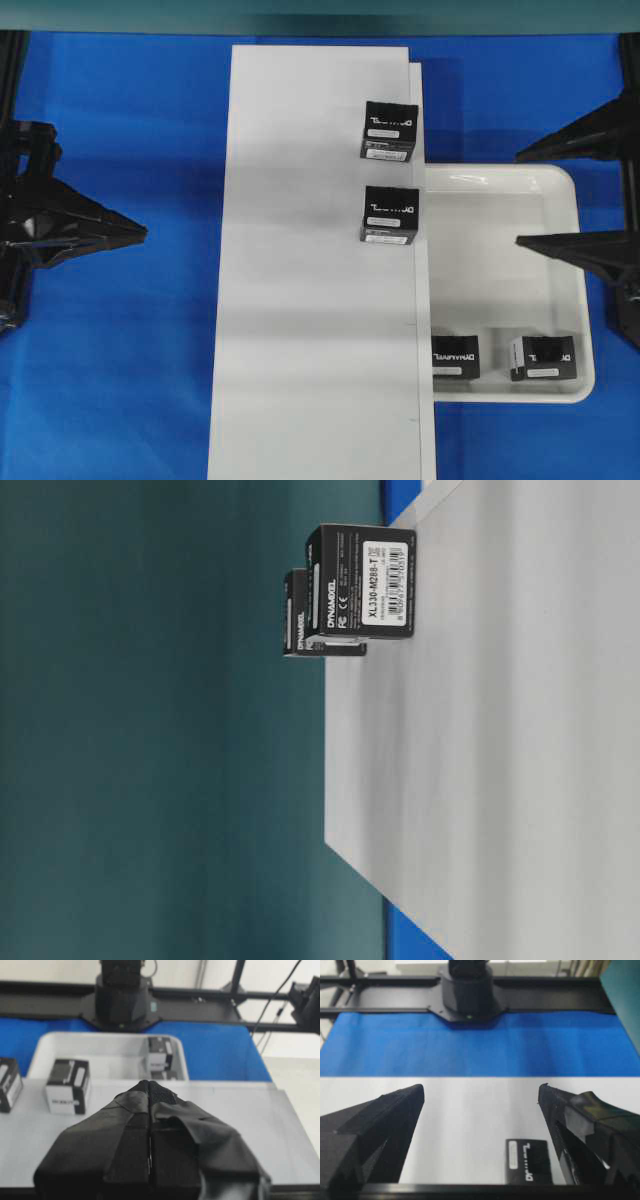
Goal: Place the box from the white plastic tray onto the white base.
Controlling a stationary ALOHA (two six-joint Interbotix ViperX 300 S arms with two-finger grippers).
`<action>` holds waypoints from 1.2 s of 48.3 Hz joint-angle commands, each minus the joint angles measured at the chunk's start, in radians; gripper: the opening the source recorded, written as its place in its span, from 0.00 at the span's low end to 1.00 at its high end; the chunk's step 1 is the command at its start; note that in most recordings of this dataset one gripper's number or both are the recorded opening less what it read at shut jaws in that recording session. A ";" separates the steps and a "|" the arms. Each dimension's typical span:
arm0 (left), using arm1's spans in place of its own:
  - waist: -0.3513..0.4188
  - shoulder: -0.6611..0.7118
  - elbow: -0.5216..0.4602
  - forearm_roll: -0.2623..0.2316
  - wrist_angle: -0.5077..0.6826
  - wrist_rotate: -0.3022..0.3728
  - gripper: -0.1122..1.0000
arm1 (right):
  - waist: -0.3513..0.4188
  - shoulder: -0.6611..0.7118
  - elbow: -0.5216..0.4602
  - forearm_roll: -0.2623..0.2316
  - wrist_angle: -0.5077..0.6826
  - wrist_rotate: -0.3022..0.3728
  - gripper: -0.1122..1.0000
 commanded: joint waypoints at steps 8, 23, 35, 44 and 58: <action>-0.002 -0.006 0.014 0.002 -0.009 -0.002 0.03 | 0.009 0.020 0.009 0.002 -0.054 -0.002 0.99; 0.002 -0.008 0.014 0.005 -0.123 0.046 0.03 | 0.031 0.003 0.046 0.002 -0.051 0.014 0.99; -0.003 -0.003 0.011 0.003 -0.126 0.035 0.03 | 0.054 -0.037 0.046 0.002 -0.026 0.015 0.99; -0.008 0.000 0.011 0.003 -0.127 0.034 0.03 | 0.052 -0.048 0.058 -0.002 -0.023 0.009 0.99; -0.011 -0.014 0.011 0.003 -0.127 0.031 0.03 | 0.051 -0.092 0.100 -0.002 0.026 0.015 0.99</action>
